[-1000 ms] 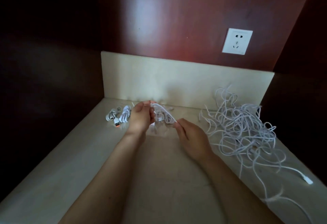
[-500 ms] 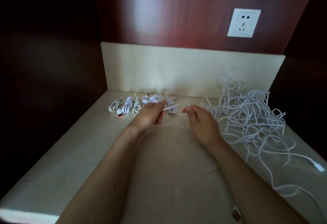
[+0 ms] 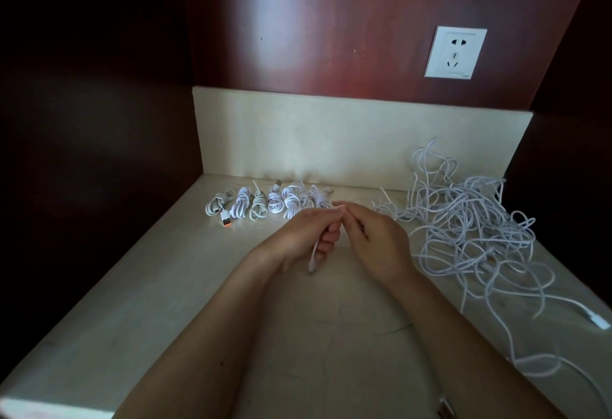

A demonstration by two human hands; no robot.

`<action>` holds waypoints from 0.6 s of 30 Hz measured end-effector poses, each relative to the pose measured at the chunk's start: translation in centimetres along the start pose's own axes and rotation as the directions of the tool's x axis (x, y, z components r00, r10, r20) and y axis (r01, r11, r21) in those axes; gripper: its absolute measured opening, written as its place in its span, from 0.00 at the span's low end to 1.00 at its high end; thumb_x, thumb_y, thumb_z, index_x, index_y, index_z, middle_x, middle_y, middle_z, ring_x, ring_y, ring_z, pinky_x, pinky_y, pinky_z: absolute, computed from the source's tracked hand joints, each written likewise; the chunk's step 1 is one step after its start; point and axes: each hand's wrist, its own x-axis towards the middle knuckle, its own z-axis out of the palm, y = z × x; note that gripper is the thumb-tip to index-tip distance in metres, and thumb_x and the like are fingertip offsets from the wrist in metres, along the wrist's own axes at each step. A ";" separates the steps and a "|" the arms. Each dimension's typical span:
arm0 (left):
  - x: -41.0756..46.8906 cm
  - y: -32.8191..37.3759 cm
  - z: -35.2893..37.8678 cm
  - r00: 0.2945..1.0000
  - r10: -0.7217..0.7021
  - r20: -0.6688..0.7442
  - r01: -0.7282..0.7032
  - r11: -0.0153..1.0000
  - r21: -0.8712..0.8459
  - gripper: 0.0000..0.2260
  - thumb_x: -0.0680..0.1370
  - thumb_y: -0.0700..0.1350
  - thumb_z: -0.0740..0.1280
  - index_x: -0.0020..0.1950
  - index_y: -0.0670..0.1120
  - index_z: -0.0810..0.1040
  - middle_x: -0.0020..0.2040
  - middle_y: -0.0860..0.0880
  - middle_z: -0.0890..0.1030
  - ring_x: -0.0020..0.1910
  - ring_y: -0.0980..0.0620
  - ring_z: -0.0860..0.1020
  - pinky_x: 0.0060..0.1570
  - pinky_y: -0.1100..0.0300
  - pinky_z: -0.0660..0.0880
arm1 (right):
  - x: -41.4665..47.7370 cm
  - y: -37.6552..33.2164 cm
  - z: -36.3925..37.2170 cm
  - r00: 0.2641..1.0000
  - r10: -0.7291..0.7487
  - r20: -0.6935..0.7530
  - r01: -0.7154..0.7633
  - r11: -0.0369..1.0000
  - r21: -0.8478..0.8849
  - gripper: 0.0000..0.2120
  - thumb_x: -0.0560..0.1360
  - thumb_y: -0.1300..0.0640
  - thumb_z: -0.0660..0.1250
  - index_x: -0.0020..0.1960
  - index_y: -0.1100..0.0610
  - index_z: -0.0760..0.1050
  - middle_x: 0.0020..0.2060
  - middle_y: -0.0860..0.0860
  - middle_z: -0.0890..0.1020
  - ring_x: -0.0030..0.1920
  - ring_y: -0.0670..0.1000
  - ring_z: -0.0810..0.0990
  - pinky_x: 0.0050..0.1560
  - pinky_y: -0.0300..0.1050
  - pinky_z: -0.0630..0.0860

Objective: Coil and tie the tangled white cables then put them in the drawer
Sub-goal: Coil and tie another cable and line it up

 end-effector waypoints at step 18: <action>1.1 0.2 -2.8 0.908 0.098 -0.408 -0.378 0.614 -0.693 0.09 0.82 0.43 0.57 0.44 0.46 0.73 0.41 0.46 0.82 0.38 0.47 0.82 0.45 0.53 0.81 | 0.3 -0.2 1.0 0.965 -0.225 0.136 0.229 0.973 -0.013 0.13 0.78 0.52 0.59 0.37 0.53 0.72 0.29 0.46 0.70 0.34 0.50 0.70 0.35 0.47 0.66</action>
